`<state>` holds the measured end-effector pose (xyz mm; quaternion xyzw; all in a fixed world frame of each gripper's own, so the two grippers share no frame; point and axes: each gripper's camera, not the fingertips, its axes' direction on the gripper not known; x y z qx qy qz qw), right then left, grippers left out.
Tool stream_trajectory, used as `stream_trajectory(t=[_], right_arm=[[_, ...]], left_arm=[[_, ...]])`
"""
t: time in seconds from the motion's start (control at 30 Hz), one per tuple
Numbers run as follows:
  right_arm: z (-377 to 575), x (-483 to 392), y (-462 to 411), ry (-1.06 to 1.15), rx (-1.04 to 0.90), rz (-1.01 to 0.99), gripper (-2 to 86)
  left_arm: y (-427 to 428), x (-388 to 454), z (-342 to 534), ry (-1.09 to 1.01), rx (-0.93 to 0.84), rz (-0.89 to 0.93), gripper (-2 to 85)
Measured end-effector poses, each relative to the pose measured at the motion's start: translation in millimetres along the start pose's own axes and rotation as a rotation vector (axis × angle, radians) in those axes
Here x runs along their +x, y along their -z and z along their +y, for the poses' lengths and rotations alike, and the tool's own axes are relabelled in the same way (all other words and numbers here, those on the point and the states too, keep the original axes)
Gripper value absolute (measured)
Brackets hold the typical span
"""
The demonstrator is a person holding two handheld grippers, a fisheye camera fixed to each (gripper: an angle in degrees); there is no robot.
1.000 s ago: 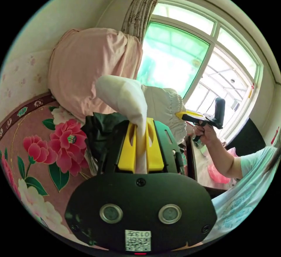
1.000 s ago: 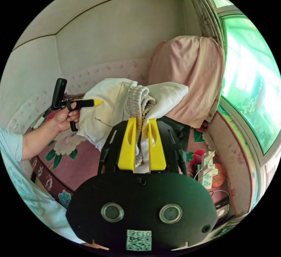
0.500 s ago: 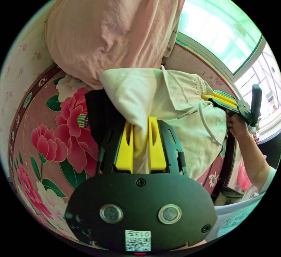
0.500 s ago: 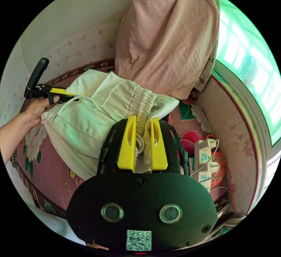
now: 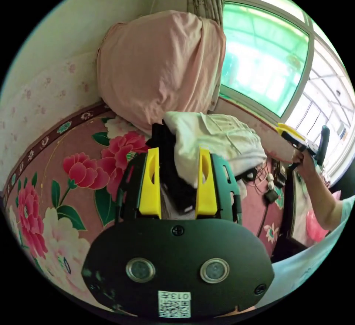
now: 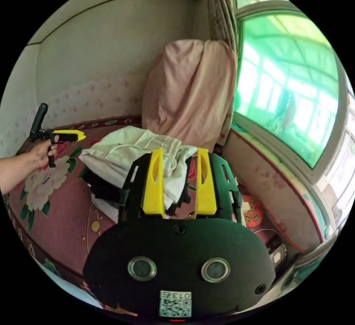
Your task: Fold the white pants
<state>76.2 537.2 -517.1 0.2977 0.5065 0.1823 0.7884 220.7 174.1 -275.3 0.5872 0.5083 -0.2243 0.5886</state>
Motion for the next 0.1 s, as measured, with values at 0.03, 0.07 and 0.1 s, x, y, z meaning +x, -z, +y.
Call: stream_trajectory(t=[0.03,0.07,0.1], right_arm=[[20,-11,25,0.009,0.033,-0.005,10.6],[31,-18,36,0.01,0.035,-0.019,9.7],[54,-33,52,0.009,0.007,-0.051,7.8]], left_arm=[[13,6,27,-0.006,-0.025,-0.011,12.4],[18,9,42,-0.002,-0.041,-0.013,11.6],[26,15,74,0.009,-0.081,-0.002,9.8]])
